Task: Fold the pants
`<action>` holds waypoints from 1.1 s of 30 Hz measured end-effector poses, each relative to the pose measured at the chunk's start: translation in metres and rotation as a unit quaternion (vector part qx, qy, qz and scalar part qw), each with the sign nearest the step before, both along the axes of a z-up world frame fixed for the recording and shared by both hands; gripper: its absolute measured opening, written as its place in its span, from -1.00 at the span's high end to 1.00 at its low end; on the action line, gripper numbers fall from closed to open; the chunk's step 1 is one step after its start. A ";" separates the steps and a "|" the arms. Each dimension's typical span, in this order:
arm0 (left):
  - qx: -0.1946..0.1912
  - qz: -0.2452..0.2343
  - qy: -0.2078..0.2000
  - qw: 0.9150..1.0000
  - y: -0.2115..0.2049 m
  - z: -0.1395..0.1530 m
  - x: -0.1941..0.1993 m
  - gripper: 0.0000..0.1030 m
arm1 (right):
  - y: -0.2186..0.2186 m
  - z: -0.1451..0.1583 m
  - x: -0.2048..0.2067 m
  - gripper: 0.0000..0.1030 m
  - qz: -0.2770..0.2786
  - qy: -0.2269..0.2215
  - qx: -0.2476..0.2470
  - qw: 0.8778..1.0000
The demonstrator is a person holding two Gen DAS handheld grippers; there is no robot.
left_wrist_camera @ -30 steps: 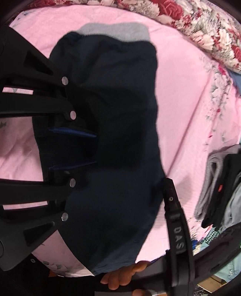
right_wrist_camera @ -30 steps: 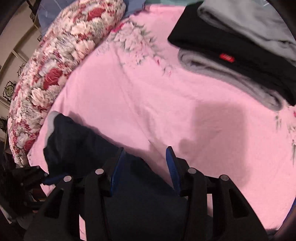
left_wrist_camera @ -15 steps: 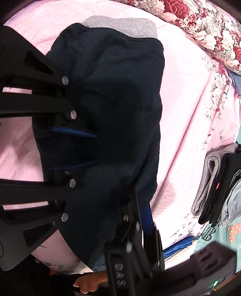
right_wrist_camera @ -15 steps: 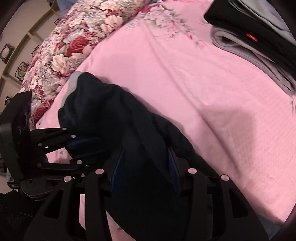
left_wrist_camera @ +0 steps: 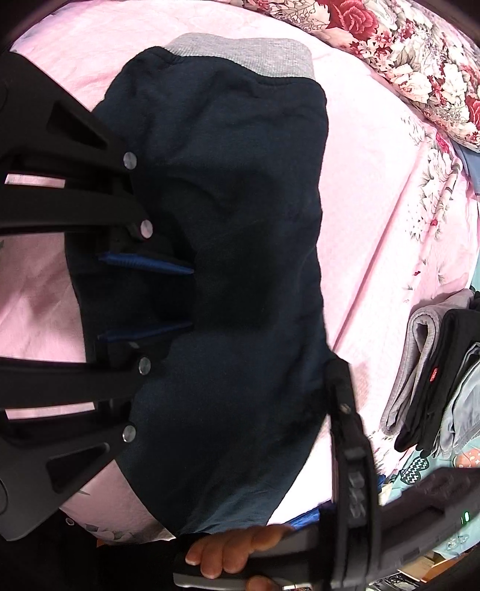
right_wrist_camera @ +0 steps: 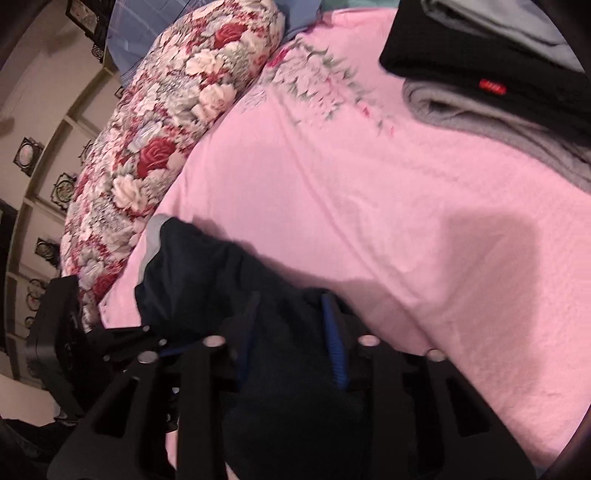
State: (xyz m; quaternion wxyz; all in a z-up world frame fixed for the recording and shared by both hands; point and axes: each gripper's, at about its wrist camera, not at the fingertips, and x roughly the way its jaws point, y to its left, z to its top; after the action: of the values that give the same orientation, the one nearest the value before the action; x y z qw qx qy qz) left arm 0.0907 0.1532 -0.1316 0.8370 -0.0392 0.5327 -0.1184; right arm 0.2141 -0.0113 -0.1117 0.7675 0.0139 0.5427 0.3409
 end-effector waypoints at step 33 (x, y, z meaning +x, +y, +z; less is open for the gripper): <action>-0.053 -0.054 0.060 0.995 -0.097 -0.010 0.111 0.68 | -0.108 -0.027 -0.139 0.82 -0.106 0.011 -0.068 0.992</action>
State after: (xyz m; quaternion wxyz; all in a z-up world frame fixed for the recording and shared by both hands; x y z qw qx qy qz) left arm 0.2016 0.0564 -0.1413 0.7928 -0.0612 0.5762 -0.1889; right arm 0.0752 -0.1191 -0.1392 0.7926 0.0230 0.5685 0.2193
